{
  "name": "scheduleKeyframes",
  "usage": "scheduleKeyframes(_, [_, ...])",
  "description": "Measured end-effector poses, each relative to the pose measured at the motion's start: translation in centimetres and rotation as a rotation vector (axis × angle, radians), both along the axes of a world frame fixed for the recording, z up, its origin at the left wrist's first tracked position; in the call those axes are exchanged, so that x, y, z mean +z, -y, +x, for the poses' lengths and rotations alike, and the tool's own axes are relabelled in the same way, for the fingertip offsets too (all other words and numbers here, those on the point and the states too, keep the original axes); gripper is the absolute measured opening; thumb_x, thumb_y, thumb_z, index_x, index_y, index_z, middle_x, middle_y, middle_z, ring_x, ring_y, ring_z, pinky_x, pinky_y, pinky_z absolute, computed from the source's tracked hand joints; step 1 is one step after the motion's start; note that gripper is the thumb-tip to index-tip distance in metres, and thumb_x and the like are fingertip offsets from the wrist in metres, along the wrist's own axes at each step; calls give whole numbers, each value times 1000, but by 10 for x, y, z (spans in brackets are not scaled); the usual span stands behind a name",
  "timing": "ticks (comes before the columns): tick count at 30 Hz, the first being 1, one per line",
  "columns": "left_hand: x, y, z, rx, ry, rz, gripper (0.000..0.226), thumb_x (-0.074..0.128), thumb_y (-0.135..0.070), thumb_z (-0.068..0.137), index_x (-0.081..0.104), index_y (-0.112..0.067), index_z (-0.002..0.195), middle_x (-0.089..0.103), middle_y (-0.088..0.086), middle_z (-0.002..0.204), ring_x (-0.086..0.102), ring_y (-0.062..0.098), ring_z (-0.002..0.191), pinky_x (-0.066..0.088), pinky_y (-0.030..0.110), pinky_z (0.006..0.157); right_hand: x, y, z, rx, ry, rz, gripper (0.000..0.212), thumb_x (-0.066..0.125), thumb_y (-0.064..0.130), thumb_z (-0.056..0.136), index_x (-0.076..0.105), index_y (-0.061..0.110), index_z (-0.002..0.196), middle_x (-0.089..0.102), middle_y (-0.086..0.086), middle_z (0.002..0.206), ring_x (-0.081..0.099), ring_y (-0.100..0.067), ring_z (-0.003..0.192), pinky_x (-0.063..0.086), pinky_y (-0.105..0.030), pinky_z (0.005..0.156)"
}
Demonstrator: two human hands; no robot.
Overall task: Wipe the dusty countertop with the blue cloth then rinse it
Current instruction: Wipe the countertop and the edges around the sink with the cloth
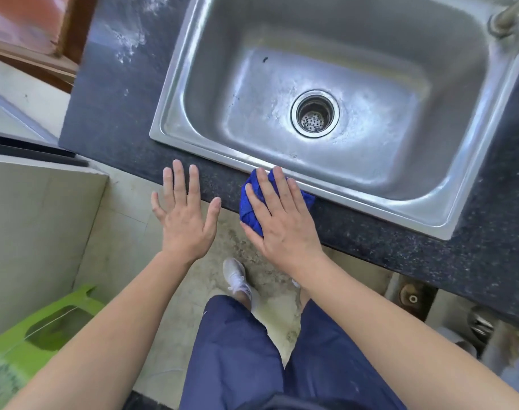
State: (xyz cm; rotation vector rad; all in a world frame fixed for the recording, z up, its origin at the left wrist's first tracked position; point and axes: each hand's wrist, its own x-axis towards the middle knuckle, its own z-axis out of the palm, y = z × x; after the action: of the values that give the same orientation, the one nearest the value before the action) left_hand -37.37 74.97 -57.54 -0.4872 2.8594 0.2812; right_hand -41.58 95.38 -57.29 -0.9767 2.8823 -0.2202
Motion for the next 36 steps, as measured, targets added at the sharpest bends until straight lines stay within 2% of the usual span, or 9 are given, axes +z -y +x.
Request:
scheduleKeyframes(3, [-2,5,1,-21,-2,-13,68,17,-55,100,5,-22,159,-7,3,166,-8,23,153,7,64,115,0,30,-5,-12,9,10,73,42,58,97,32,13,154,18,-15,164,13,-37,151,9,-49,123])
scheduleKeyframes(8, [-4,22,4,-132,-20,-13,63,22,-52,101,16,-25,157,3,6,166,4,25,152,8,65,114,1,15,-1,-17,0,-11,71,41,61,98,31,20,155,17,-9,165,10,-33,153,14,-50,123])
scheduleKeyframes(14, [7,101,-9,-163,-28,44,66,24,-54,100,25,-17,155,4,14,164,4,30,151,7,62,115,15,46,20,-349,132,149,68,34,63,98,25,29,157,3,-4,167,-8,-29,153,0,-48,124])
scheduleKeyframes(17, [9,167,-18,-185,-10,40,67,19,-55,100,27,-16,154,9,17,163,7,34,151,12,62,115,19,93,17,-408,165,177,69,31,61,99,23,26,158,-2,-5,167,-12,-30,153,-5,-46,123])
scheduleKeyframes(20, [9,227,-21,-204,2,40,67,19,-55,100,25,-16,154,8,17,163,6,34,151,14,63,116,18,157,6,-395,160,150,69,31,60,100,23,23,158,1,-8,167,-10,-32,153,-4,-46,123])
scheduleKeyframes(25, [11,303,-15,-144,-10,-2,66,21,-51,100,27,-14,154,14,20,162,11,37,150,16,64,114,12,274,-20,-288,123,30,68,38,58,97,37,19,153,19,-13,164,11,-38,151,10,-51,122])
scheduleKeyframes(30, [22,336,-8,-70,-7,-43,68,20,-48,99,25,-11,154,15,21,161,13,38,149,16,62,113,14,372,-60,-189,154,45,71,34,60,99,29,19,156,9,-12,166,2,-37,152,1,-50,123])
scheduleKeyframes(33, [28,335,-9,-19,-21,-39,68,21,-47,98,27,-8,154,16,24,160,16,40,148,19,63,111,14,380,-66,-161,171,56,69,29,61,99,26,24,157,4,-9,167,-3,-35,152,-1,-50,123])
scheduleKeyframes(36, [30,323,-18,-82,-4,-37,67,21,-46,99,25,-8,154,15,22,161,15,39,148,18,62,111,11,337,-58,-88,147,2,65,31,61,99,33,26,154,12,-5,166,5,-31,153,6,-47,123])
